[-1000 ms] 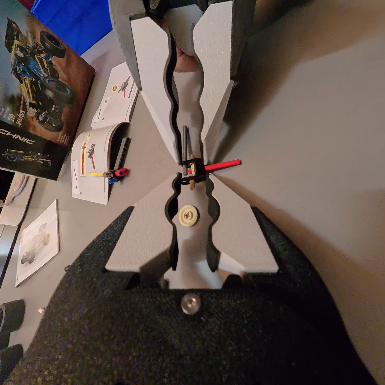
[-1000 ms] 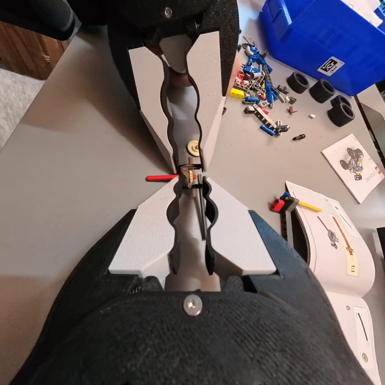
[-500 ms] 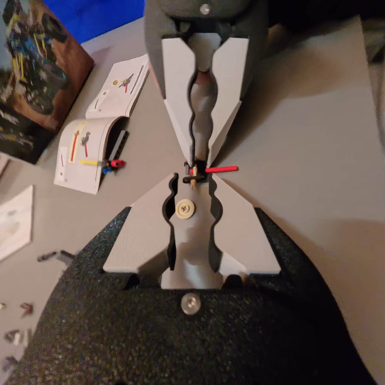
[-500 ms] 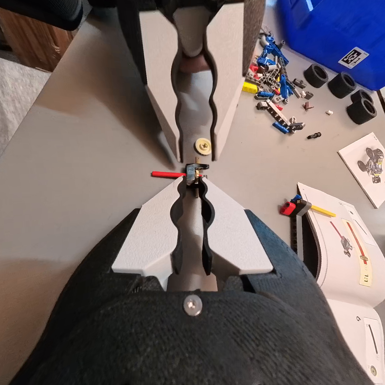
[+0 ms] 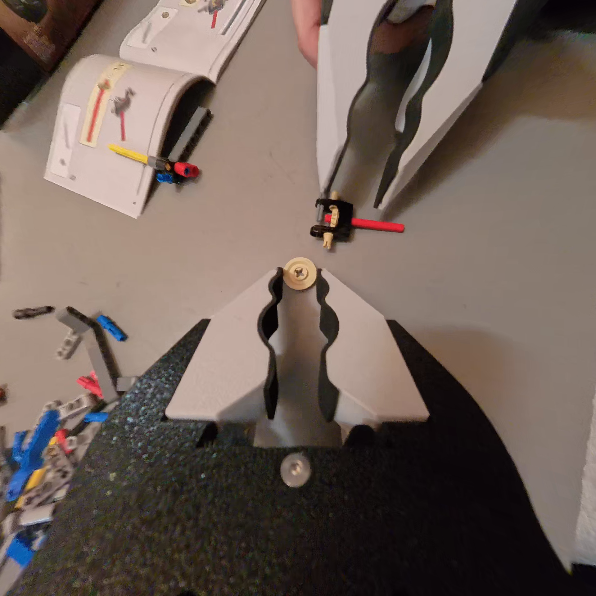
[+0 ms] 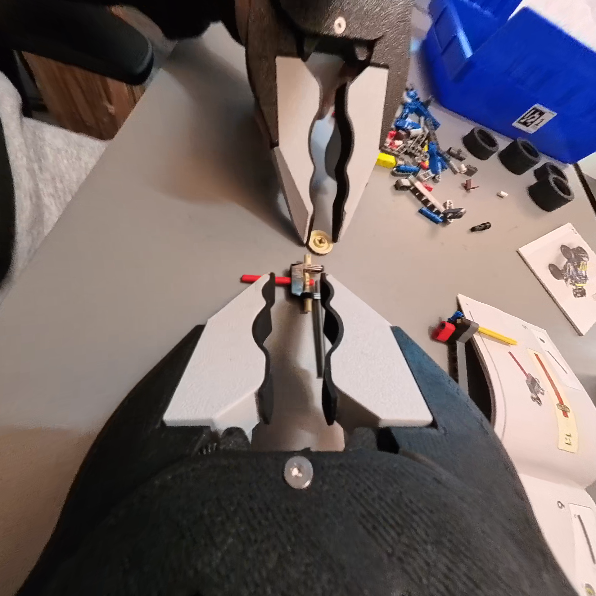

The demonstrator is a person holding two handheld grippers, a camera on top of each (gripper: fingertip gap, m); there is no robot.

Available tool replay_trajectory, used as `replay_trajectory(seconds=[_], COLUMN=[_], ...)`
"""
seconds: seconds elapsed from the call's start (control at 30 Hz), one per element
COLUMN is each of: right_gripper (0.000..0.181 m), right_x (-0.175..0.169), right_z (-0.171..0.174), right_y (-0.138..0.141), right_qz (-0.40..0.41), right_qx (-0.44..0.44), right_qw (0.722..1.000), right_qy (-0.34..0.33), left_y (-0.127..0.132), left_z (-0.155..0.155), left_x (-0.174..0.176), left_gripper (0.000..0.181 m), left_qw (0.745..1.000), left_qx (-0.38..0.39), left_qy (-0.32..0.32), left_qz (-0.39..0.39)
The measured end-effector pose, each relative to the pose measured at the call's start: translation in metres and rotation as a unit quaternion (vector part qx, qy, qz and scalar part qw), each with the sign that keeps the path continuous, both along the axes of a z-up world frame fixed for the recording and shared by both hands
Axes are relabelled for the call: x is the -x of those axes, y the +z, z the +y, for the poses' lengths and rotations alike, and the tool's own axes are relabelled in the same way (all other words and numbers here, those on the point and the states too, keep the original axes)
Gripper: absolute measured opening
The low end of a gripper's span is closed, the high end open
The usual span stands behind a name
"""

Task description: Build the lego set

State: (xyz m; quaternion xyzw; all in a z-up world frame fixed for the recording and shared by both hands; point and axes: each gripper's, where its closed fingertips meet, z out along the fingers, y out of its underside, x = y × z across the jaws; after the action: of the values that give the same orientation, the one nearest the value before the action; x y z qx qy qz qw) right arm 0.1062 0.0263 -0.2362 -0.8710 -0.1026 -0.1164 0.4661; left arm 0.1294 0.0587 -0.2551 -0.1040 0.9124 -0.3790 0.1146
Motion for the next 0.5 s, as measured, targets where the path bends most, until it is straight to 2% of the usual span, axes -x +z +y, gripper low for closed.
replay_trajectory(seconds=[0.03,0.17,0.27,0.4,0.5], right_gripper=[0.025,0.015,0.02,0.023,0.019], right_x=[-0.002,-0.025,-0.024,-0.026,-0.029], right_z=[-0.001,-0.012,-0.014,-0.015,-0.015], right_y=[0.003,0.017,0.034,0.044,0.041], right_qz=[0.002,0.026,0.137,0.243,0.258], right_qx=[-0.006,-0.029,-0.09,-0.148,-0.151], right_qw=[1.0,0.996,0.983,0.954,0.948], right_qy=[-0.005,-0.077,-0.083,-0.096,-0.106], left_y=[0.003,0.033,0.053,0.06,0.063], left_z=[0.0,-0.01,-0.027,-0.043,-0.048], left_x=[-0.002,-0.011,-0.009,-0.005,-0.003], left_gripper=[0.018,0.018,0.018,0.018,0.018], left_qw=[1.0,0.984,0.956,0.933,0.923], left_qx=[-0.002,-0.013,-0.024,-0.016,-0.01], left_qy=[-0.003,-0.02,-0.051,-0.072,-0.078], left_qz=[-0.022,-0.176,-0.289,-0.352,-0.376])
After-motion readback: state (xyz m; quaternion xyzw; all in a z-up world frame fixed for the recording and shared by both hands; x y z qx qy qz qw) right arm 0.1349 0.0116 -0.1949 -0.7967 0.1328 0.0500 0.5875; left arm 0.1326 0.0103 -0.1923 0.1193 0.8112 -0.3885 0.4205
